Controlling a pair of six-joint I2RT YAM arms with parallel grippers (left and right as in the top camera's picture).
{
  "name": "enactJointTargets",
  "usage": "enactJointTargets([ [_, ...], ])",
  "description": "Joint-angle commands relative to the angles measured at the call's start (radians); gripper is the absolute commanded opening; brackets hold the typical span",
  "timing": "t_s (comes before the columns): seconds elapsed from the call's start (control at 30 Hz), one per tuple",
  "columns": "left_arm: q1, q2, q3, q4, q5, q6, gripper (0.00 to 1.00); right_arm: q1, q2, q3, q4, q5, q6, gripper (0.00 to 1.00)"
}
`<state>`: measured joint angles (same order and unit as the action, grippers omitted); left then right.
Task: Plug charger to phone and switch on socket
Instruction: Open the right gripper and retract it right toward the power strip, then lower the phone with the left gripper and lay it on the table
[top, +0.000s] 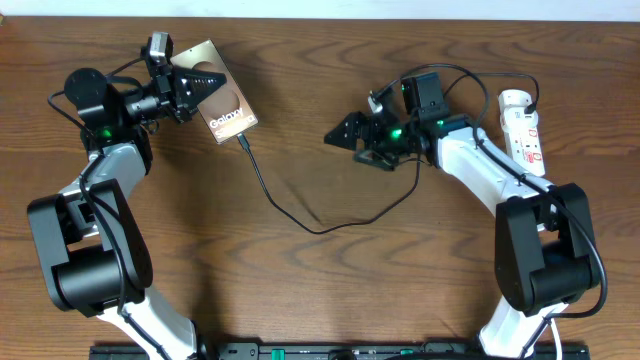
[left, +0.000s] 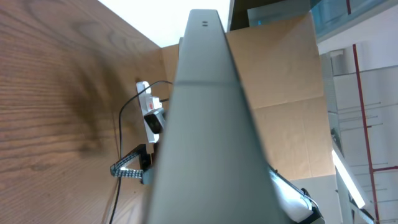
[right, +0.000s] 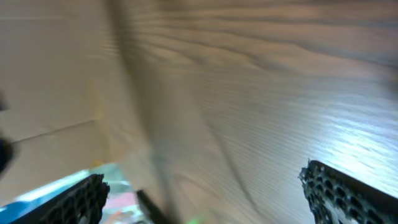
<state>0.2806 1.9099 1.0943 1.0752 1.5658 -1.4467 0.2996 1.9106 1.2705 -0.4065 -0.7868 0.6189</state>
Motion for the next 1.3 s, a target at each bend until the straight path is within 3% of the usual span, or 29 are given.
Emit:
enactJointTargets([
  [0.0,0.007,-0.013,0.010,0.011,0.006,0.013,0.07,-0.012,-0.002,0.087,-0.092,0.172,-0.097,0.99],
  [0.33,0.022,0.003,0.009,-0.039,-0.013,0.017,0.07,-0.010,-0.003,0.171,-0.224,0.232,-0.120,0.99],
  [0.8,0.038,0.009,0.009,-0.217,-0.238,0.034,0.07,-0.010,-0.005,0.184,-0.245,0.231,-0.127,0.99],
  [1.03,0.038,0.009,0.009,-0.547,-0.333,0.266,0.07,-0.010,-0.005,0.184,-0.244,0.231,-0.127,0.99],
  [1.27,0.038,0.009,0.009,-0.713,-0.364,0.423,0.07,-0.010,-0.005,0.184,-0.241,0.231,-0.130,0.99],
])
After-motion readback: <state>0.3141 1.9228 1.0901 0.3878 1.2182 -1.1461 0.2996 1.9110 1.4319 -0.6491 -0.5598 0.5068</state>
